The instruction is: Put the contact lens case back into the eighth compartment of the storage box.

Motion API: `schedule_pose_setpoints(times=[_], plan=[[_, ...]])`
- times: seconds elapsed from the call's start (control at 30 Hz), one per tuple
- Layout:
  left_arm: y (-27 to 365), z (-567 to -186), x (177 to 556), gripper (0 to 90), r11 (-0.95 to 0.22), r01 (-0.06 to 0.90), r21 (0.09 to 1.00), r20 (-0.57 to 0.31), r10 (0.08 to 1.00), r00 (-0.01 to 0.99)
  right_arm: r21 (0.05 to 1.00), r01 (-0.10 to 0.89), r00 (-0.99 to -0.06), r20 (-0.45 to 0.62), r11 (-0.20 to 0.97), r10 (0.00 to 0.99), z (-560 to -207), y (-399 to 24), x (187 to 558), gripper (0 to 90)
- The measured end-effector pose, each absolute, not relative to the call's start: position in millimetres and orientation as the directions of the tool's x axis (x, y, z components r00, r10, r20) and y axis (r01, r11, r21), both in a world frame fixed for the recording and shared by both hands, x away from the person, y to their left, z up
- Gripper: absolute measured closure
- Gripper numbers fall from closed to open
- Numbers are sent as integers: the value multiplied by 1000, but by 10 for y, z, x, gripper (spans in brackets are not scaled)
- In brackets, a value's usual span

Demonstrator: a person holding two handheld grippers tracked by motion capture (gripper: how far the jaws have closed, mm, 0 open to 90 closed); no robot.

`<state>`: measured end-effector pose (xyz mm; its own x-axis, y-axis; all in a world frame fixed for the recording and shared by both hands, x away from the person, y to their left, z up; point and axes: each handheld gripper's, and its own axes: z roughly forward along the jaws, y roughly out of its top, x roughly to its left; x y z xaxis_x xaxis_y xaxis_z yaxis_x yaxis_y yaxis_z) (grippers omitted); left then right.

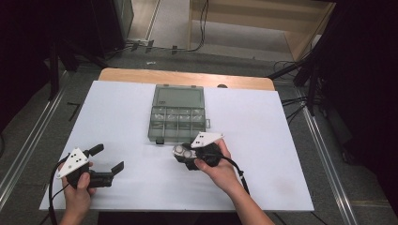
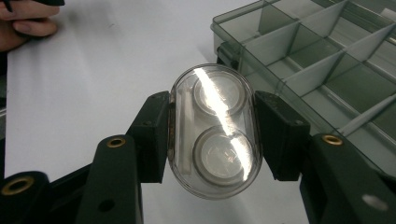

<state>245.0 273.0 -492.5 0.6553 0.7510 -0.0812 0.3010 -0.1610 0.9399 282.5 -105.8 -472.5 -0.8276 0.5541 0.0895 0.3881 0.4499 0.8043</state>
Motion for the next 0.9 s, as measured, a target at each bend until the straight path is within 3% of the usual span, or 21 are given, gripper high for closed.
schedule_pose_setpoints(times=[0.9], plan=[[2718,-4927,2448,0,-172,299,939,-73,748,659,816,425,-764,92,391,638,-4569,-1283,3042,470]])
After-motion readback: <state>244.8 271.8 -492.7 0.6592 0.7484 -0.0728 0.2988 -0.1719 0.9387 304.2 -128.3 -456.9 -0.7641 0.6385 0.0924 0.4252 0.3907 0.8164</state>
